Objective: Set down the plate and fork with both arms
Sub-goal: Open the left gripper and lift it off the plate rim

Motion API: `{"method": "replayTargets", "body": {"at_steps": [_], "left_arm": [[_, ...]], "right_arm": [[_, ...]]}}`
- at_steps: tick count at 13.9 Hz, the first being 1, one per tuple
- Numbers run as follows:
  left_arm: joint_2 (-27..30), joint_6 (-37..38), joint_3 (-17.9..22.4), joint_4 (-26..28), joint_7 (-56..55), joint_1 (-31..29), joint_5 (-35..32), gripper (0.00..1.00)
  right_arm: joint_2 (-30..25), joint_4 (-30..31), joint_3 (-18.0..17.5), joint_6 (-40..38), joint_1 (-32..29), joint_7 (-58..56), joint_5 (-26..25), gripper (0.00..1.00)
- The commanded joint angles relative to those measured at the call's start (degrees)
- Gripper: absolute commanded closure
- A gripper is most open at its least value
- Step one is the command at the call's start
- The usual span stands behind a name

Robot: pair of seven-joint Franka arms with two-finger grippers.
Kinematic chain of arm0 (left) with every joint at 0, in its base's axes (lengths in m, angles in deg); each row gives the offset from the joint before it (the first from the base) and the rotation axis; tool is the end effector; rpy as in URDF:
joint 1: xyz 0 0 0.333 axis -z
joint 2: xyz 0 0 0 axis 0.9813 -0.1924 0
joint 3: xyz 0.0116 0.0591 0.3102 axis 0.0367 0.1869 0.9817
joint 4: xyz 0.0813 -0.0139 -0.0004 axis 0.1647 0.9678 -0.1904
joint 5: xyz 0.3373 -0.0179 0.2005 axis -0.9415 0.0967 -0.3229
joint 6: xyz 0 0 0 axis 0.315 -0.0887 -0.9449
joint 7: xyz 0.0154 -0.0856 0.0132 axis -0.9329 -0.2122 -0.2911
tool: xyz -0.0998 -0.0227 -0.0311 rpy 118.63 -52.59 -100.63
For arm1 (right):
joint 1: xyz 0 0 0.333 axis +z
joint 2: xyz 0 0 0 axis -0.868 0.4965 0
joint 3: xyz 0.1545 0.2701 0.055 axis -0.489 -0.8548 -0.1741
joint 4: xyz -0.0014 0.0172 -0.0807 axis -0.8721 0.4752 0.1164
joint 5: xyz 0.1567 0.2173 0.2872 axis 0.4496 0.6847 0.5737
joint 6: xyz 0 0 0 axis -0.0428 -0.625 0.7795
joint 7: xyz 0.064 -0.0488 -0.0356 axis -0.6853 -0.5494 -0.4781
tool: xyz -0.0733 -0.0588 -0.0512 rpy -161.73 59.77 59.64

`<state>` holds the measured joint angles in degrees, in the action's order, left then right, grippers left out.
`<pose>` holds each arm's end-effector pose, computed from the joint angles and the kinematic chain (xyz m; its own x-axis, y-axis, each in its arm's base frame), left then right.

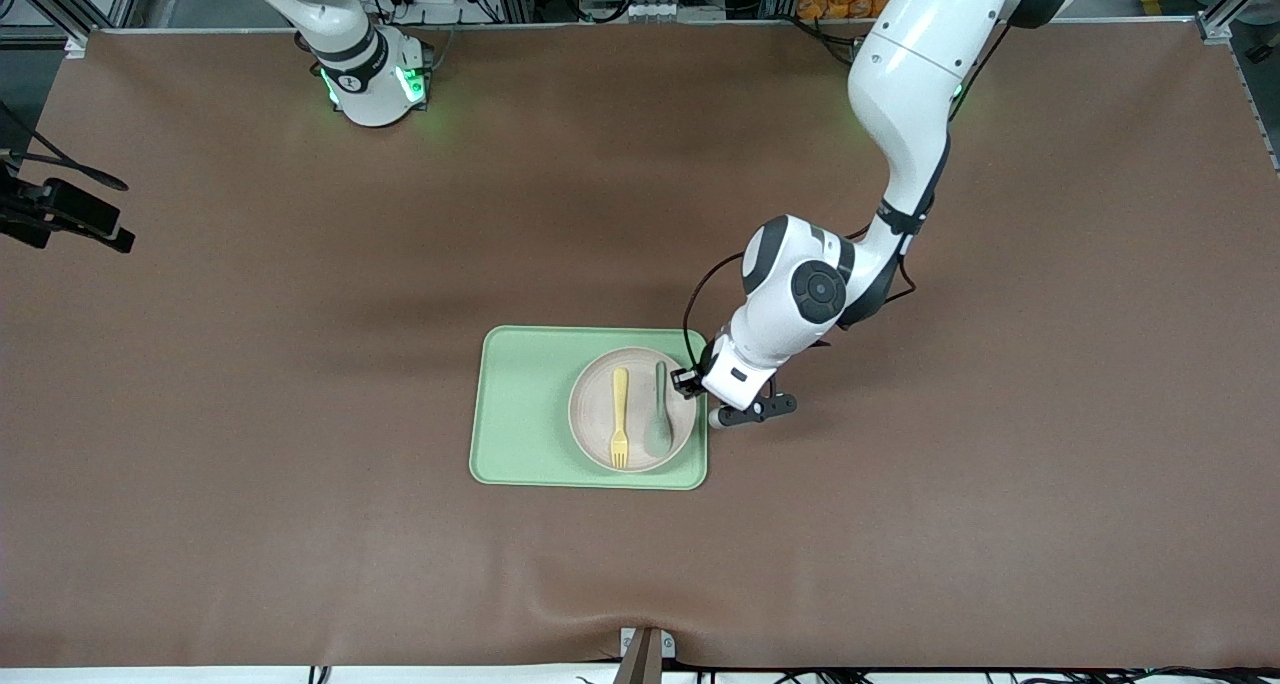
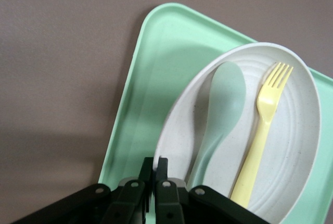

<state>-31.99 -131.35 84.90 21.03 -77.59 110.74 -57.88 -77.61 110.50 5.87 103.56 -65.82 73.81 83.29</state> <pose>0.5938 -0.4047 0.2157 0.9652 0.2615 -0.0041 0.2437 -0.8936 0.3770 0.5612 -0.0402 0.6354 0.9955 -0.0942 -0.0127 -0.0947 -0.9941 -0.0529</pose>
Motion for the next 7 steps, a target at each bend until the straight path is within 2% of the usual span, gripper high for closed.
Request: {"method": "replayTargets", "body": {"at_steps": [1,7], "left_arm": [[-1.23,-2.48,0.18,0.03,-1.71,0.78,-0.61,1.00],[-2.37,-3.01,0.18,0.29,-1.19,0.51,0.53,1.00]], "right_arm": [[0.19,-0.06,-1.11,0.37,-1.27,0.16,0.24,0.00],[3.09,-0.15,-1.19,0.28,-0.74,-0.02,-0.47,0.00]]}}
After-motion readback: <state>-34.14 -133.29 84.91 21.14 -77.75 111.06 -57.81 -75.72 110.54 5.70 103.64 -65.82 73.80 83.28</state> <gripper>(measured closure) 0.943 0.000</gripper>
